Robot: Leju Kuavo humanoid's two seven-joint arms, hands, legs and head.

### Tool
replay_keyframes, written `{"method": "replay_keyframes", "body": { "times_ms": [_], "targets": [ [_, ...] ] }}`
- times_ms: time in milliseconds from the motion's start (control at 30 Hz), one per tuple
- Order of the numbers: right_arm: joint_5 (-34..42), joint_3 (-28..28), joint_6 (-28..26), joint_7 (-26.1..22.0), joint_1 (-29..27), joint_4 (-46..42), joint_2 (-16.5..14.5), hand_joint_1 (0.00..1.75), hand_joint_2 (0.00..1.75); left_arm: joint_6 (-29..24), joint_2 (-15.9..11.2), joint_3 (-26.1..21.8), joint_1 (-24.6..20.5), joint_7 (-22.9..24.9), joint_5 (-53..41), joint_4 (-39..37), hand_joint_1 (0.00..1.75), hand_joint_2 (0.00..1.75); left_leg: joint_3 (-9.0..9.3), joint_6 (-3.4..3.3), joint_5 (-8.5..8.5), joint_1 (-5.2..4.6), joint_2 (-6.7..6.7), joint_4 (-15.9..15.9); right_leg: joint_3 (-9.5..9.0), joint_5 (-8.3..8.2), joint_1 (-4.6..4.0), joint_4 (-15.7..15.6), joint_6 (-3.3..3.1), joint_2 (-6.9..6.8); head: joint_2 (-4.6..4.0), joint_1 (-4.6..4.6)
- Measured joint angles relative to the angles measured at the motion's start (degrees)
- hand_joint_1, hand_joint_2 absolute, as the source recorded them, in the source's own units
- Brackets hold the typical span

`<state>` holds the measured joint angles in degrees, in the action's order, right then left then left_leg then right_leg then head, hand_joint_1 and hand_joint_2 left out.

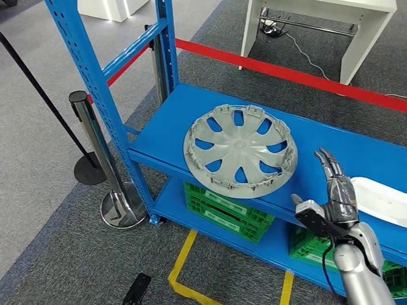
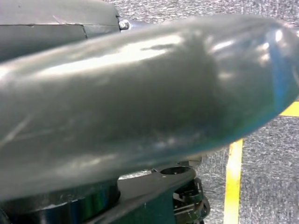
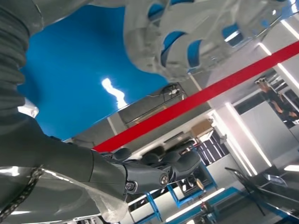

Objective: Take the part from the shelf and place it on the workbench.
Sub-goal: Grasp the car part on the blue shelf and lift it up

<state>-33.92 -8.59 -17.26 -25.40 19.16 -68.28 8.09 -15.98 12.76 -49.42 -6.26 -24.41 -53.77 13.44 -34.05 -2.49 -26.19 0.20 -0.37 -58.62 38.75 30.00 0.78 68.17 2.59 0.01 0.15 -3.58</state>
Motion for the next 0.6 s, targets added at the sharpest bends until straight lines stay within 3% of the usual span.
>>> {"method": "replay_keyframes", "body": {
  "times_ms": [67,100,233,300,367,400,433,467,533,600],
  "targets": [
    [-0.1,0.06,0.07,0.0,0.82,0.87,0.37,0.0,1.75,0.01,0.02,0.02,-0.07,0.0,-0.02,0.0,0.0,0.0,0.04,0.35,-0.17,-0.21,-0.01,-0.14,-3.61,-2.76,-0.1,-7.23,-0.32,0.0,0.0,-0.03],
    [-0.14,0.07,0.13,0.02,1.09,1.22,0.47,0.0,1.75,0.01,0.03,0.03,-0.09,0.0,-0.02,0.0,0.0,0.0,-0.05,0.59,-0.19,-0.31,-0.01,-0.22,-4.62,-3.12,-0.16,-9.19,-0.51,0.02,0.0,-0.08],
    [-1.23,0.08,0.74,0.74,1.32,2.13,0.92,0.0,1.75,0.03,0.02,0.03,-0.05,0.0,-0.02,0.0,0.0,0.0,-0.39,1.55,-0.66,-0.33,0.03,-0.81,-5.13,-2.96,-0.08,-10.07,-1.59,0.08,0.0,-0.17],
    [-3.42,0.04,0.81,1.8,1.37,2.49,1.33,0.0,1.75,0.13,-0.01,0.03,-0.09,0.02,0.02,0.0,0.0,0.0,-2.0,2.2,-3.06,-0.21,0.09,-4.66,-5.33,-3.04,0.15,-10.23,-2.18,-0.04,0.0,-0.33],
    [-5.01,-0.02,1.4,2.54,1.17,3.09,2.05,0.0,1.75,0.3,-0.08,0.02,-0.03,0.17,0.19,0.0,0.0,0.0,-5.37,2.62,-6.35,-0.07,0.12,-12.01,-5.4,-2.96,0.15,-10.21,-2.44,-0.13,0.0,-0.44],
    [-5.24,-0.04,1.83,2.64,0.9,3.36,2.48,0.0,1.75,0.35,-0.13,0.01,0.04,0.28,0.3,0.0,0.0,0.0,-6.82,2.69,-7.2,-0.03,0.12,-14.95,-5.43,-2.93,0.15,-10.21,-2.46,-0.16,0.0,-0.43],
    [-5.25,-0.04,2.21,2.59,0.51,3.53,2.94,0.0,1.75,0.4,-0.18,0.01,0.11,0.4,0.4,0.0,0.0,0.0,-7.47,2.68,-6.99,-0.01,0.12,-16.11,-5.47,-2.89,0.15,-10.2,-2.47,-0.17,0.0,-0.44],
    [-5.19,-0.02,2.48,2.53,0.07,3.57,3.35,0.0,1.75,0.44,-0.23,0.0,0.16,0.48,0.46,0.0,0.0,0.0,-7.1,2.57,-5.68,0.0,0.12,-15.04,-5.56,-2.83,0.14,-10.2,-2.45,-0.15,0.0,-0.44],
    [-4.99,0.03,2.76,2.49,-0.73,3.46,3.98,0.0,1.75,0.55,-0.38,-0.01,0.19,0.55,0.56,0.0,0.0,0.0,-4.11,2.09,-1.6,-0.02,0.12,-8.26,-5.84,-2.65,0.14,-10.19,-2.3,-0.08,0.0,-0.44],
    [-4.85,0.08,2.91,2.49,-1.19,3.33,4.44,0.0,1.75,0.61,-0.5,-0.02,0.1,0.55,0.62,0.0,0.0,0.0,-1.39,1.57,0.39,-0.17,0.12,-2.28,-5.86,-2.45,-0.04,-10.08,-1.88,0.06,0.0,-0.41]
  ]
}}
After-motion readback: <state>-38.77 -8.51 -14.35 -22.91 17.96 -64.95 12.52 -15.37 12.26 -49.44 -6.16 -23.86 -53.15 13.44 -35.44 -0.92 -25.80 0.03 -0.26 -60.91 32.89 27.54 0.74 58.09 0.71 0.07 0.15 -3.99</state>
